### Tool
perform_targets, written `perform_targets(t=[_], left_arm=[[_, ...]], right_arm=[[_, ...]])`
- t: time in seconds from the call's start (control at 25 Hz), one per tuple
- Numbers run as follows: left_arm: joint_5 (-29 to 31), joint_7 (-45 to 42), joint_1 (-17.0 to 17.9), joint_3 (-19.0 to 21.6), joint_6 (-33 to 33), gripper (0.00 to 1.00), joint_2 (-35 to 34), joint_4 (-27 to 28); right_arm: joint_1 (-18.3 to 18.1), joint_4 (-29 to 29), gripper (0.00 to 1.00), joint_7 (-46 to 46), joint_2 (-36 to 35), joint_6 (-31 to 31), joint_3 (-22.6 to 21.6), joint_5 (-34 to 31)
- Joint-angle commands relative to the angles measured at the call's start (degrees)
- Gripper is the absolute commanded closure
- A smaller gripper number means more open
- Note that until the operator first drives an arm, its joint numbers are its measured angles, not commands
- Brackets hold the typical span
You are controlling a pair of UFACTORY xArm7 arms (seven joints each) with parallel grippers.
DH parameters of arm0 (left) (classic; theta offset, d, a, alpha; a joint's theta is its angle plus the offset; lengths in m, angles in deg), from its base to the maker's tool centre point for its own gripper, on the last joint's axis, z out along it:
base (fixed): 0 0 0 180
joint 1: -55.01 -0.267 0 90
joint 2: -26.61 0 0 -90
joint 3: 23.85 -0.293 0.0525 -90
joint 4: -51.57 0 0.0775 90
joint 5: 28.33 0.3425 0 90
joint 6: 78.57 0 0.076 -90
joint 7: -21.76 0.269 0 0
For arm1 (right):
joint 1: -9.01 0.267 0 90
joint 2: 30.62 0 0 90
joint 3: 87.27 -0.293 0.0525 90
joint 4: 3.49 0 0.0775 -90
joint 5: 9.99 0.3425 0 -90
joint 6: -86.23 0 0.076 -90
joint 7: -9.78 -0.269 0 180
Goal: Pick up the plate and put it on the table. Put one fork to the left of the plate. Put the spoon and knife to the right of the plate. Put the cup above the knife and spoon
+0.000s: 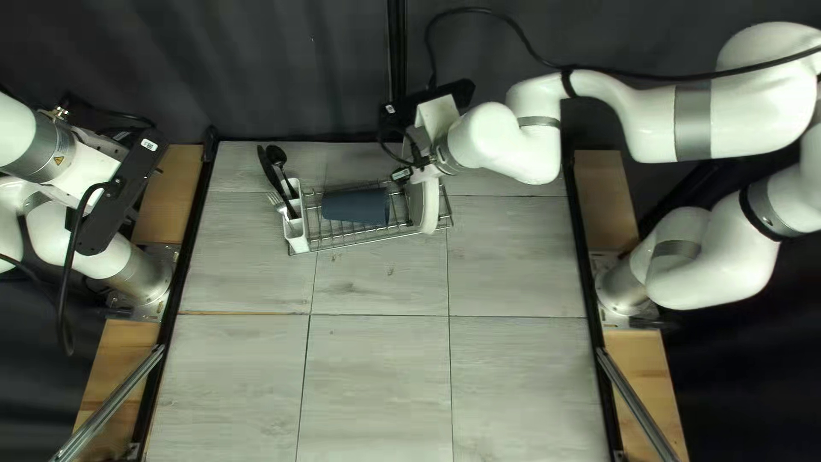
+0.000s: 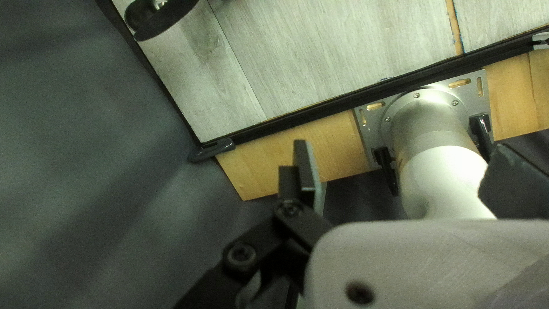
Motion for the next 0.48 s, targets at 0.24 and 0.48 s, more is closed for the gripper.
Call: perform_targets(t=[0.24, 0.48], left_arm=[[0.00, 0.00, 0.00, 0.00, 0.00, 0.00, 0.00, 0.00], [0.00, 0.00, 0.00, 0.00, 0.00, 0.00, 0.00, 0.00]], right_arm=[[0.68, -3.72, 0.00, 1.56, -3.19, -1.60, -0.63, 0.37], [0.67, -3.42, 0.00, 3.06, -1.94, -3.28, -0.44, 0.30]])
